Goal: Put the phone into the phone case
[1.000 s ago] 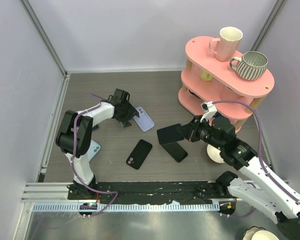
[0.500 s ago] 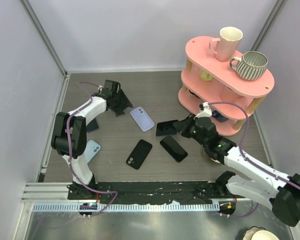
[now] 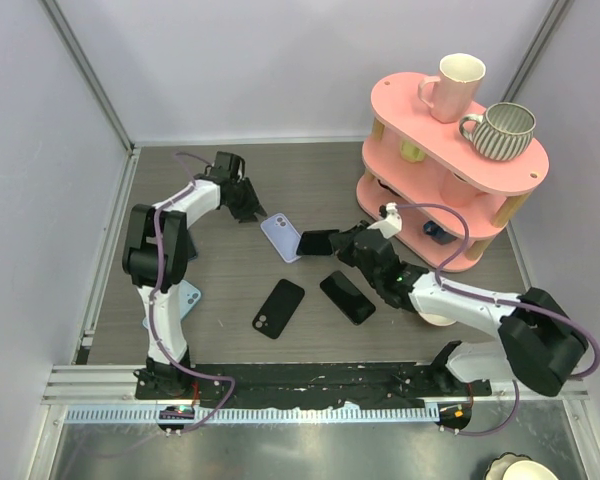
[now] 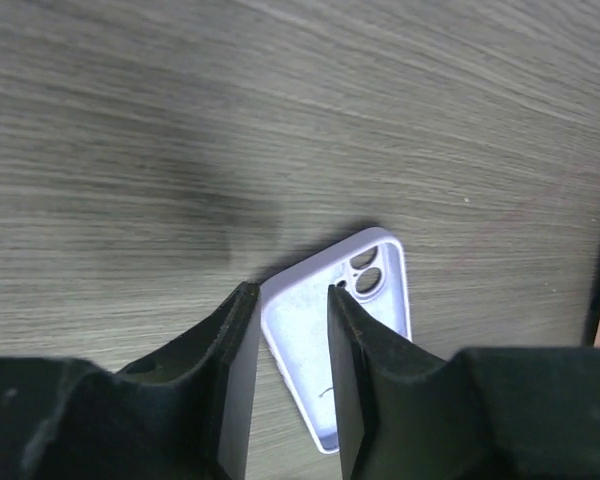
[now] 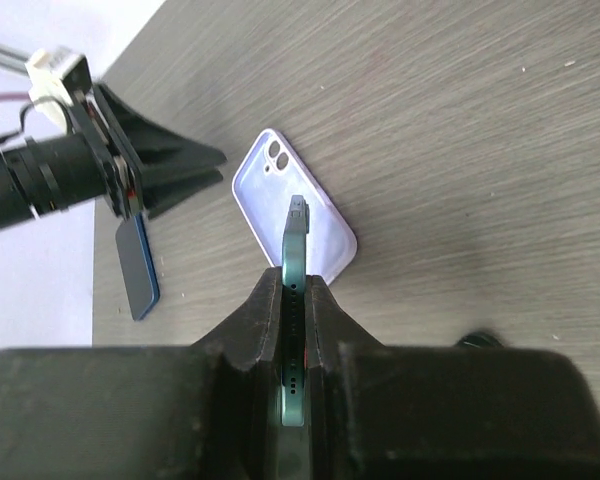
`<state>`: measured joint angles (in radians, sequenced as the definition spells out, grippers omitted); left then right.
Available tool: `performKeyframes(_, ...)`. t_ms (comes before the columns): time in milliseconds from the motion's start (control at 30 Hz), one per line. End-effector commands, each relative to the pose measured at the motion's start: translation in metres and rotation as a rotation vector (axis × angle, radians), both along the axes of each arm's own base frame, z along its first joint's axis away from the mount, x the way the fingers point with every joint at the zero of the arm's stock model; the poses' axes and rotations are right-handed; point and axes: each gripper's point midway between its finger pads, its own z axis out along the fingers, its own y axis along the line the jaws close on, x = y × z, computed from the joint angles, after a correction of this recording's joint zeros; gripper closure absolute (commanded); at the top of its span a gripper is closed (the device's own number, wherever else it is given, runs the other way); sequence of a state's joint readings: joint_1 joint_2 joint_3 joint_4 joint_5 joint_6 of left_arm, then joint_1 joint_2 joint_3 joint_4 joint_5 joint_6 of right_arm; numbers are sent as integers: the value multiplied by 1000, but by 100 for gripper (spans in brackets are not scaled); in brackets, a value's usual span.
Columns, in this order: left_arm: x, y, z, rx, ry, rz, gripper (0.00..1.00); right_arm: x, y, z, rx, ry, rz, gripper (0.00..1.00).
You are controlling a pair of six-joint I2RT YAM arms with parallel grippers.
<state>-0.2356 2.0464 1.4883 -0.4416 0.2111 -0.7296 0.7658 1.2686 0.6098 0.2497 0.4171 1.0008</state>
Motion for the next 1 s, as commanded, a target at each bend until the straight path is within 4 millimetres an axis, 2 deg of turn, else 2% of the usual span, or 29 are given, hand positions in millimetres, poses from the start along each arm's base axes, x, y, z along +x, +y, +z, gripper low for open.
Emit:
performKeyframes(0, -20, 0, -7, -17, 63, 12, 65, 34, 16, 69, 204, -159, -100, 99)
performKeyframes(333, -68, -9, -9, -132, 111, 17, 67, 37, 30, 54, 236, -111, -89, 99)
performKeyframes(433, -71, -2, -1, -106, 85, 33, 67, 37, 35, 49, 243, -97, -92, 99)
performKeyframes(533, -65, 5, 19, -65, 31, 39, 67, 35, 40, 41, 228, -78, -94, 99)
performKeyframes(600, -61, 9, 32, -38, -4, 22, 63, 33, 38, 33, 204, -62, -109, 99)
performKeyframes(633, -57, 10, 41, -29, -24, 13, 62, 29, 35, 24, 169, -34, -114, 99)
performKeyframes(700, -51, 14, 50, 5, -64, -7, 60, 25, 29, 17, 132, -12, -132, 99)
performKeyframes(733, -47, 15, 58, 16, -87, -11, 59, 21, 18, 6, 71, 15, -166, 99)
performKeyframes(867, -35, 24, 61, 91, -105, -24, 57, 18, 2, 1, -34, 10, -191, 99)
performKeyframes(967, -28, 21, 57, 102, -87, -50, 56, 28, -1, 4, -149, -12, -172, 99)
